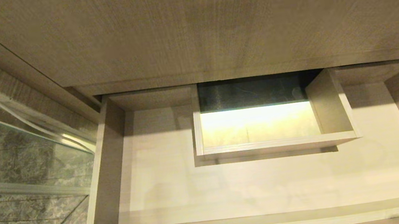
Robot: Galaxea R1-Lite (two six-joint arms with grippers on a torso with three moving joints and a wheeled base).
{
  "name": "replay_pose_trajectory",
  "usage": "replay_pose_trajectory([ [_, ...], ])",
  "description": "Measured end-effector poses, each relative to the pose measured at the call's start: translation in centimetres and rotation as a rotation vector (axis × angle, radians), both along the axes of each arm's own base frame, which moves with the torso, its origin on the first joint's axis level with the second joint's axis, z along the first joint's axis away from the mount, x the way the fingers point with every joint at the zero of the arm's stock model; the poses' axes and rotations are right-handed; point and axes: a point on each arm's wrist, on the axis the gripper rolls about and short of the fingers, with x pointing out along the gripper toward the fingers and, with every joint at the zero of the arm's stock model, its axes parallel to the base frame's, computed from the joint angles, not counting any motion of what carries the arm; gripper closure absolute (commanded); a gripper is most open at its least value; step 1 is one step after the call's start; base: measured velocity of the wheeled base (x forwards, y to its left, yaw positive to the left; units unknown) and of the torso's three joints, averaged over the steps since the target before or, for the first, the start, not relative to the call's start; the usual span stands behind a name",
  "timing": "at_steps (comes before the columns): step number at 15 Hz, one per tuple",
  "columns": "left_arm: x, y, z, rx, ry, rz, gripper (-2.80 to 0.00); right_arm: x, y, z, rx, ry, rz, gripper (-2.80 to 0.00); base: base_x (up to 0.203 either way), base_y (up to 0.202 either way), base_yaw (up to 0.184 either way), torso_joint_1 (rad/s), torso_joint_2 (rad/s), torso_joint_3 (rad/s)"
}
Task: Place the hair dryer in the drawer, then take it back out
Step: Pick up the hairdryer
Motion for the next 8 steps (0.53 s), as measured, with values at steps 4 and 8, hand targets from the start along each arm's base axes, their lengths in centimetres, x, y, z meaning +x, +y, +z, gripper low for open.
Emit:
replay_pose_trajectory([
  [4,0.0,0.0,0.0,0.0,-0.001,0.0,0.0,-2.0,0.1,-0.3,-0.005,-0.087,-0.009,0.0,0.0,0.0,0.0,0.213,-0.38,-0.158],
  [8,0.0,0.0,0.0,0.0,-0.001,0.0,0.0,-3.0,0.2,-0.4,-0.009,-0.14,-0.013,0.0,0.0,0.0,0.0,0.228,-0.47,-0.22],
])
